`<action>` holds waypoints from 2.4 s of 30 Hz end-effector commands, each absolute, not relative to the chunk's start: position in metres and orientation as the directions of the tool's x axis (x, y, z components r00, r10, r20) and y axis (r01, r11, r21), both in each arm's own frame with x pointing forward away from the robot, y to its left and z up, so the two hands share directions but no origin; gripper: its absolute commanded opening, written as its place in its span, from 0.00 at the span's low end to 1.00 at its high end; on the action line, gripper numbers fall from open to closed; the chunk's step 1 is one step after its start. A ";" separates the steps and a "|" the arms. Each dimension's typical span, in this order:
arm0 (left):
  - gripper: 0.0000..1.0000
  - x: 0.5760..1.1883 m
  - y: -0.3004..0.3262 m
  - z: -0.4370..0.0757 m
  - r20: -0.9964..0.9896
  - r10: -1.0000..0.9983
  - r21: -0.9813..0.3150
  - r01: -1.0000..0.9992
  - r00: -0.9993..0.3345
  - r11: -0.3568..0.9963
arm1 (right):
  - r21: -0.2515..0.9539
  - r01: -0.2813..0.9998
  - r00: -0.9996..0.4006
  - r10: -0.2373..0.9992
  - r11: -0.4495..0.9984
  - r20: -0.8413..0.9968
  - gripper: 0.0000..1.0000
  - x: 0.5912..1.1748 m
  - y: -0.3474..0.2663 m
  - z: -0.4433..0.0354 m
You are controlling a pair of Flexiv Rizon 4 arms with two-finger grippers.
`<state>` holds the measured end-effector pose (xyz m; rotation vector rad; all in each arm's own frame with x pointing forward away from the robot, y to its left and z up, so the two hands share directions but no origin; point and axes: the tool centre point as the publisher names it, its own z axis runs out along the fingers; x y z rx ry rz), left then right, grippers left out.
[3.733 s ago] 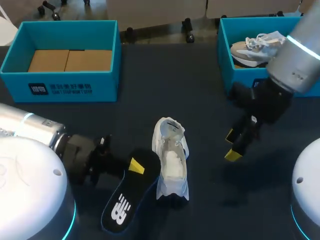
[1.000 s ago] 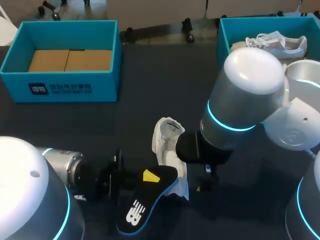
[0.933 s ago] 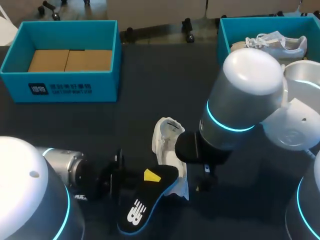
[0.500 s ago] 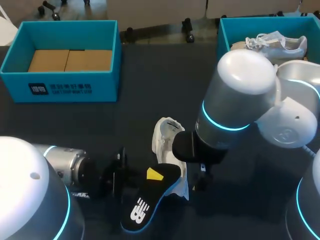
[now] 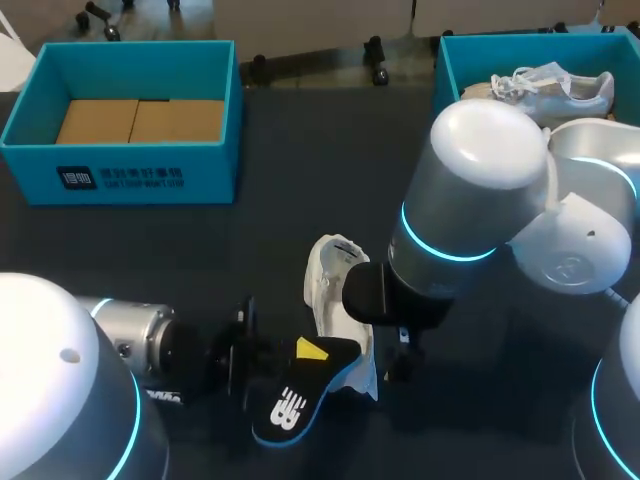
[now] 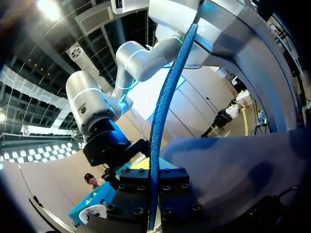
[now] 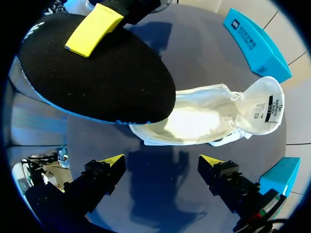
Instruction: Take the shoe out of the shoebox, open the shoe tongue, remove and reinsert the insole, then place the shoe into the shoebox
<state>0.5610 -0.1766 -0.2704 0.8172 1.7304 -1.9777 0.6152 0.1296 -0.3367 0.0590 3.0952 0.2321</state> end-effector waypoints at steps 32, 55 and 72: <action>0.00 0.591 -0.165 -0.300 -0.599 0.043 -0.800 0.597 -0.799 -0.054 | 0.151 0.036 -0.999 0.041 0.988 -0.034 1.00 0.615 0.130 -0.339; 0.00 0.575 -0.182 -0.278 -0.607 0.123 -0.794 0.593 -0.785 -0.133 | 0.151 0.036 -0.999 0.041 0.988 -0.034 1.00 0.615 0.130 -0.339; 0.00 0.570 -0.197 -0.275 -0.630 0.181 -0.776 0.607 -0.755 -0.171 | 0.151 0.036 -0.999 0.041 0.988 -0.034 1.00 0.615 0.130 -0.339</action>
